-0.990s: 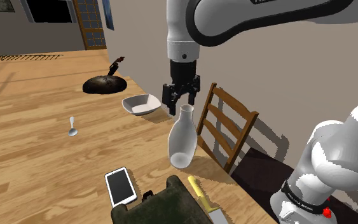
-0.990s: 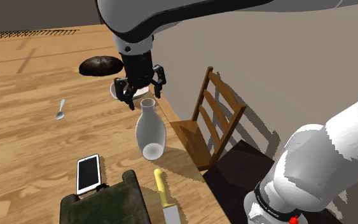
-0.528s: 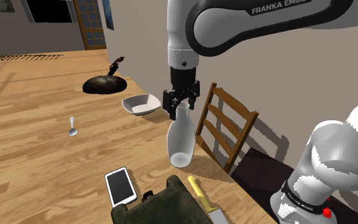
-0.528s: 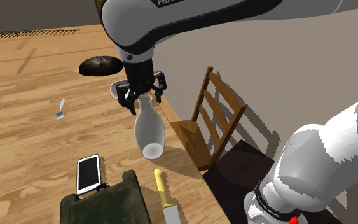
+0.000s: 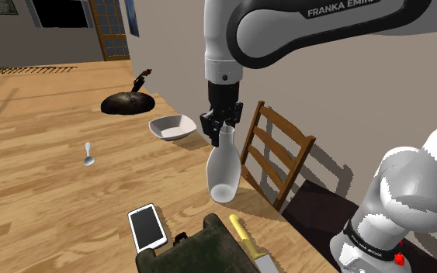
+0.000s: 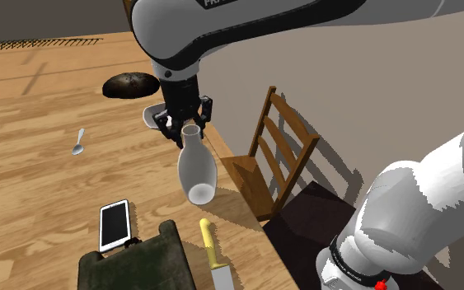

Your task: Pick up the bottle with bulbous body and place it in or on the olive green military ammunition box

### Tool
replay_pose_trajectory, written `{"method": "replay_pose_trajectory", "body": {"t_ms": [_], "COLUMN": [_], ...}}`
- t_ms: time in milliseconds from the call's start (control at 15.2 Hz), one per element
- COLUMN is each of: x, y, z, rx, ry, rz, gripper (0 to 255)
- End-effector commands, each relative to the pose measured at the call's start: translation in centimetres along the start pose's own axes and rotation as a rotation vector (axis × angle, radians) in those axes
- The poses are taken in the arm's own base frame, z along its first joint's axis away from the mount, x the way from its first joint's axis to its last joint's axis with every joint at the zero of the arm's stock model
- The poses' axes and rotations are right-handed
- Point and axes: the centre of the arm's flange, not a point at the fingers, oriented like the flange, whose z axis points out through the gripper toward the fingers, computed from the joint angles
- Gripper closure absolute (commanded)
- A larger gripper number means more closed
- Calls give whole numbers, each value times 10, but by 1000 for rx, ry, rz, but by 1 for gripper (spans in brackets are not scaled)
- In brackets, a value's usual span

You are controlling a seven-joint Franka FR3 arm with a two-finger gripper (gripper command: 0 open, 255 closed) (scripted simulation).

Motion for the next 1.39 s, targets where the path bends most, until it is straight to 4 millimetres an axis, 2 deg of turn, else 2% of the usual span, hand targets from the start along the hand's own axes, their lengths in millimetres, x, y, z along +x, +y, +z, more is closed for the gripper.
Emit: {"method": "replay_pose_trajectory", "body": {"t_ms": [0, 330, 1320], "x": [0, 0, -3], "y": [0, 0, 0], "z": [1, 1, -78], "rx": [-1, -1, -1], "ry": [-2, -2, -2], "rz": [0, 0, 0], "gripper": [255, 255, 255]}}
